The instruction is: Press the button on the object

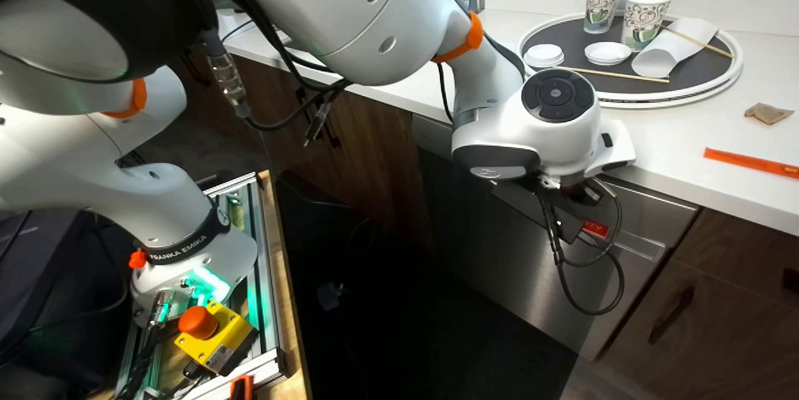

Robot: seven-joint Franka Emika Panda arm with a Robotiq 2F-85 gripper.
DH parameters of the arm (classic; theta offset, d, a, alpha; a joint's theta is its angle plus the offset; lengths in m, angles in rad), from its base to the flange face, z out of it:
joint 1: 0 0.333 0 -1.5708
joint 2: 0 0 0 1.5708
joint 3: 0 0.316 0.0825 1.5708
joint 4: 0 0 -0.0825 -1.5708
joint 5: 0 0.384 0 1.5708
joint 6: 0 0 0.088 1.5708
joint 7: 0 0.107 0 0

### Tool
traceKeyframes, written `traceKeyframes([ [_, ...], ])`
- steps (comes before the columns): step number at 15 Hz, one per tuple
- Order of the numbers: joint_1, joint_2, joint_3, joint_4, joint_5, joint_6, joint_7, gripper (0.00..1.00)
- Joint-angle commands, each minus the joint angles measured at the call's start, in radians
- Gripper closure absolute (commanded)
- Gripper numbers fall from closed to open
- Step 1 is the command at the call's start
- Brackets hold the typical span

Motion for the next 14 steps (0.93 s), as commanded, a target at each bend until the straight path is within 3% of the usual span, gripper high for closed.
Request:
traceKeyframes([
  [1, -0.025, 0.010, 0.031, -0.002, 0.002, 0.004, -0.026, 1.00],
  [6, -0.045, 0.019, 0.054, -0.002, 0.007, 0.022, -0.035, 1.00],
  [14, -0.016, 0.025, 0.031, 0.007, 0.002, 0.025, -0.014, 1.00],
])
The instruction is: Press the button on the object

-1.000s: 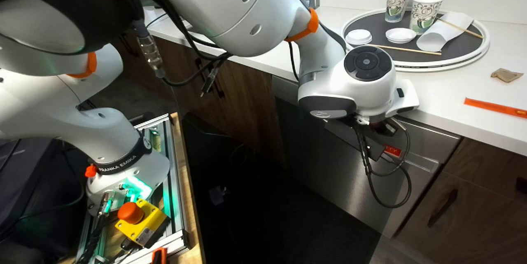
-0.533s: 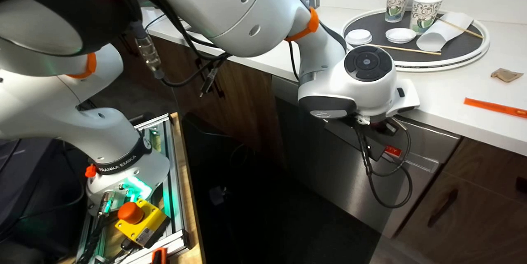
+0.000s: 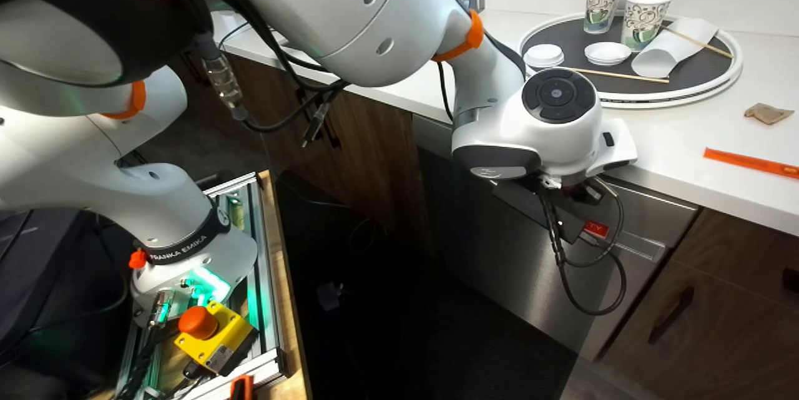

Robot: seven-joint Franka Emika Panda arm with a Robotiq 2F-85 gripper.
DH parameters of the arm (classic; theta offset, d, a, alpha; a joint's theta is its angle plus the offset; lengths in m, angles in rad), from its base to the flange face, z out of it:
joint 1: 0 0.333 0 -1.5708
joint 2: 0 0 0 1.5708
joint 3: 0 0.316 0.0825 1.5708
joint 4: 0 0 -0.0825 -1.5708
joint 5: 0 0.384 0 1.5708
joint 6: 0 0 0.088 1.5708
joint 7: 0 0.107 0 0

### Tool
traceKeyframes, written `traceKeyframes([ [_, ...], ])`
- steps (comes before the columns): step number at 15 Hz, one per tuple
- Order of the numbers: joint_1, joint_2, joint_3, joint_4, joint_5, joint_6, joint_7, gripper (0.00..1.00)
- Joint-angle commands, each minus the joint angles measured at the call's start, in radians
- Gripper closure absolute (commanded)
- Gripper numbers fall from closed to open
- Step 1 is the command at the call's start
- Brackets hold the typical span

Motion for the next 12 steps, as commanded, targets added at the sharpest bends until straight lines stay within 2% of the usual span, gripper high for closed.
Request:
traceKeyframes([
  [1, 0.010, 0.027, 0.008, 0.011, 0.002, 0.029, 0.001, 1.00],
  [12, 0.065, 0.047, 0.000, 0.094, 0.013, 0.027, 0.052, 1.00],
])
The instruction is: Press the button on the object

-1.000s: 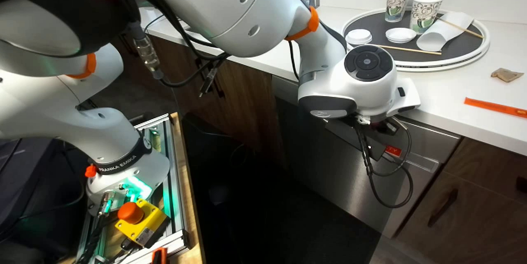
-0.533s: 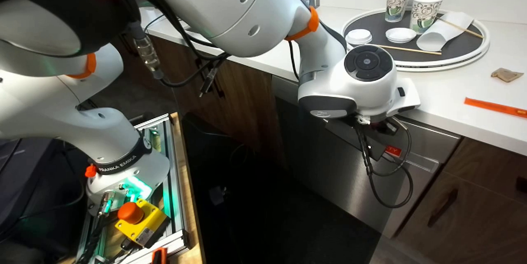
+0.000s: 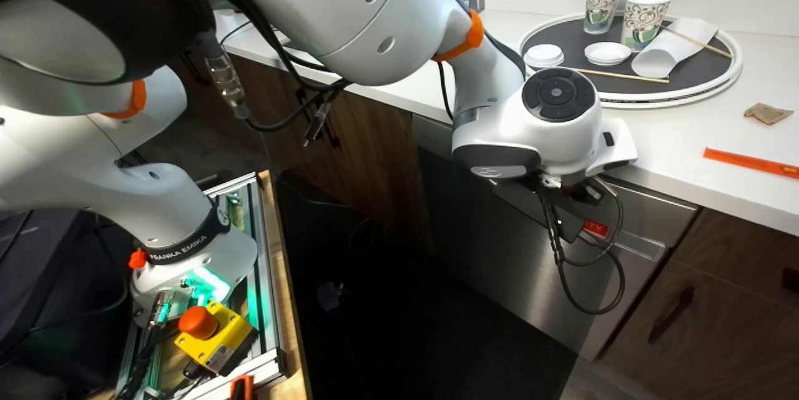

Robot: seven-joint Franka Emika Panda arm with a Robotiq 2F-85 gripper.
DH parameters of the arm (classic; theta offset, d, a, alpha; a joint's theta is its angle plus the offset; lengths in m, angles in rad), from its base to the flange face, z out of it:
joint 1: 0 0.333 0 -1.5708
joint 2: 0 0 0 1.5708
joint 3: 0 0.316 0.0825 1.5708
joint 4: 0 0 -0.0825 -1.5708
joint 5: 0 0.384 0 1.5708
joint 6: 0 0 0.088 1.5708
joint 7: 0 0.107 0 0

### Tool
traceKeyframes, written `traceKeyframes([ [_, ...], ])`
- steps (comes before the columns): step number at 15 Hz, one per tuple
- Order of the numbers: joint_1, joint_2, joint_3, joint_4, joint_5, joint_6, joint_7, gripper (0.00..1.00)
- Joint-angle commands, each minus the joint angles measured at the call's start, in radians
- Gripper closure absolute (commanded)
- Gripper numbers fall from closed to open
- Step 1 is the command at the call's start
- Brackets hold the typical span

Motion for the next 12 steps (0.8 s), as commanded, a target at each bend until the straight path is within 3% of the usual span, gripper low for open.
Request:
traceKeyframes([
  [1, 0.057, 0.050, 0.008, 0.095, 0.015, 0.030, 0.042, 1.00],
  [12, 0.036, 0.062, 0.036, 0.089, 0.036, 0.042, 0.091, 1.00],
])
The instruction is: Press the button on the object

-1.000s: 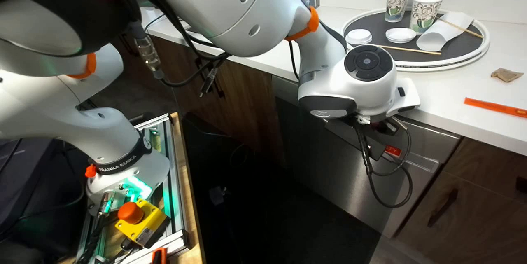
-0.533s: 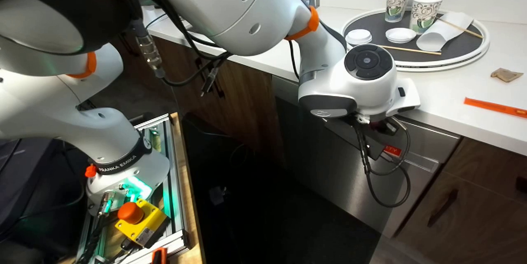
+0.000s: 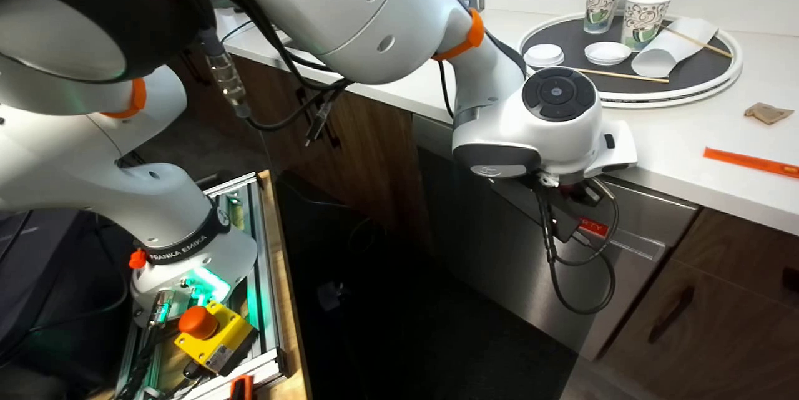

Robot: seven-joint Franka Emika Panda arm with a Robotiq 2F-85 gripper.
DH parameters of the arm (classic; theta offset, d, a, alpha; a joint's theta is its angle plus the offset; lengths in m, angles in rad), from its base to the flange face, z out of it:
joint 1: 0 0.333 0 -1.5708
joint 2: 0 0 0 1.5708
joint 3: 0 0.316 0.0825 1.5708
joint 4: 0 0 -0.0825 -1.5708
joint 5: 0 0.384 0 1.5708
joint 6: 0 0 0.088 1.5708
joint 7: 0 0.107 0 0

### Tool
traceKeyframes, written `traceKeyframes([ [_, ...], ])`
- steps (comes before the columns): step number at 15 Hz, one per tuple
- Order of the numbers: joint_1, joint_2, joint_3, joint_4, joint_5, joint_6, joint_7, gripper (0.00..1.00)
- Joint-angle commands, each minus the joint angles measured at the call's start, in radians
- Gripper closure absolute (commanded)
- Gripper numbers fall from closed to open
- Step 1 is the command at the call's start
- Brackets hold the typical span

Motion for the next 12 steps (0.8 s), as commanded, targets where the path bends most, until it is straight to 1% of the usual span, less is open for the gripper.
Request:
traceKeyframes([
  [1, 0.031, 0.063, 0.039, 0.087, 0.027, 0.042, 0.032, 1.00],
  [12, 0.033, 0.061, 0.036, 0.086, 0.022, 0.043, 0.062, 1.00],
])
